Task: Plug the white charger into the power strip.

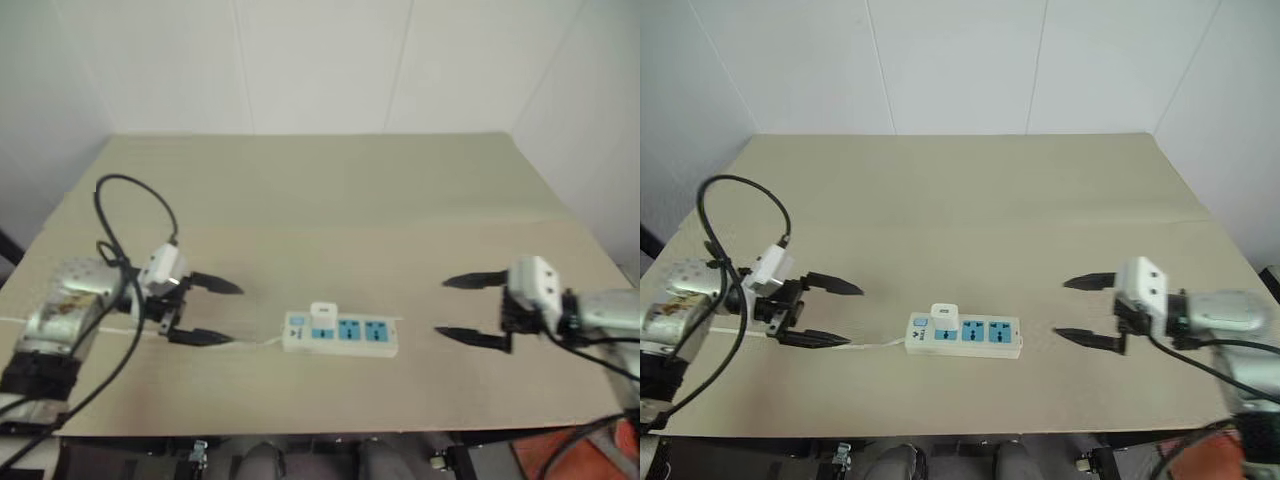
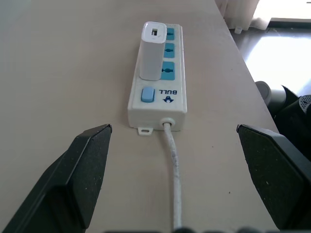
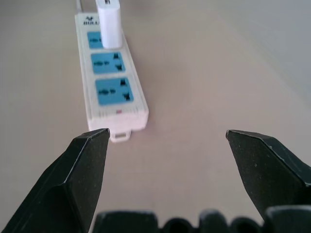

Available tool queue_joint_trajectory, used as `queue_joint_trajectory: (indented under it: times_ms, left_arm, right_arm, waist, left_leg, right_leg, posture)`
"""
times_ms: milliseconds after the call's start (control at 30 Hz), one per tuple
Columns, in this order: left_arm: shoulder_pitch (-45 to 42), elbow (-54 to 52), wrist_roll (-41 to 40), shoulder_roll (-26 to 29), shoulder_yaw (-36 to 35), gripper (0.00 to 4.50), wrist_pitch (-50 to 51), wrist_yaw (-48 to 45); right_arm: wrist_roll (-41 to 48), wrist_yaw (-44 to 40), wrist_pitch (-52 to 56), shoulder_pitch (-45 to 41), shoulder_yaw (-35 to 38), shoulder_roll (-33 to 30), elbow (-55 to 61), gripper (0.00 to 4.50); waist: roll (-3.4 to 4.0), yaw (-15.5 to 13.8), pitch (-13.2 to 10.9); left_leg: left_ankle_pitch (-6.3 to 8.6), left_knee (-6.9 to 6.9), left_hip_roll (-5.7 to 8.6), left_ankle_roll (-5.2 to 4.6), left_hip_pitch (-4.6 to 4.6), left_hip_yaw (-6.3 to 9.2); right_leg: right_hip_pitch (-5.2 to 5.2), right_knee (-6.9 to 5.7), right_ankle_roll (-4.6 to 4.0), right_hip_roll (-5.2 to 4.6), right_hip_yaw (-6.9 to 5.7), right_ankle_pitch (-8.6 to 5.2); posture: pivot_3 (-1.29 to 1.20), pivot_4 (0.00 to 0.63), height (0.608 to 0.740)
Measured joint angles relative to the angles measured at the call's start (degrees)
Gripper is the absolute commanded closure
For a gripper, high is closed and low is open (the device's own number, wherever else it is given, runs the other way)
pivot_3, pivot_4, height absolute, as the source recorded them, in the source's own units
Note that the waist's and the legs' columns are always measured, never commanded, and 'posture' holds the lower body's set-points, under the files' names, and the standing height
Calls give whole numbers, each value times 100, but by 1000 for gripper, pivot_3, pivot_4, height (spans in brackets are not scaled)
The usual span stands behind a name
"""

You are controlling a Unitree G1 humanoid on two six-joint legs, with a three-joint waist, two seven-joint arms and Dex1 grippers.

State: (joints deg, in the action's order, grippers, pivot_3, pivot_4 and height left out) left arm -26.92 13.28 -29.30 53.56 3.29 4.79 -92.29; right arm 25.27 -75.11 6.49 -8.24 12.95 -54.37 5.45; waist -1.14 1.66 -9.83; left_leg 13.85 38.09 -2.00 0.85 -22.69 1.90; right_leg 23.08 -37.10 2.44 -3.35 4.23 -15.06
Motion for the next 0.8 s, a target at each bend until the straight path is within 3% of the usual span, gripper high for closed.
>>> queue_joint_trajectory:
  times_ms: [267, 800]
  left_arm:
    - [115, 29, 15, -360, 4, 13, -86, -2]
    - [68, 392, 21, -347, 191, 13, -267, -2]
  right_arm:
    - [99, 98, 165, 429, 293, -68, 434, 0]
    - [71, 722, 148, 867, 363, 201, 883, 0]
  waist:
    - [-4, 44, -2]
    - [-5, 48, -2]
  left_leg:
    - [0, 0, -1, 0, -2, 0]
    - [-1, 0, 0, 0, -2, 0]
  right_leg:
    - [0, -2, -1, 2, 0, 1]
    - [1, -2, -3, 1, 1, 2]
  posture:
    - [0, 150, 740]
    - [0, 150, 740]
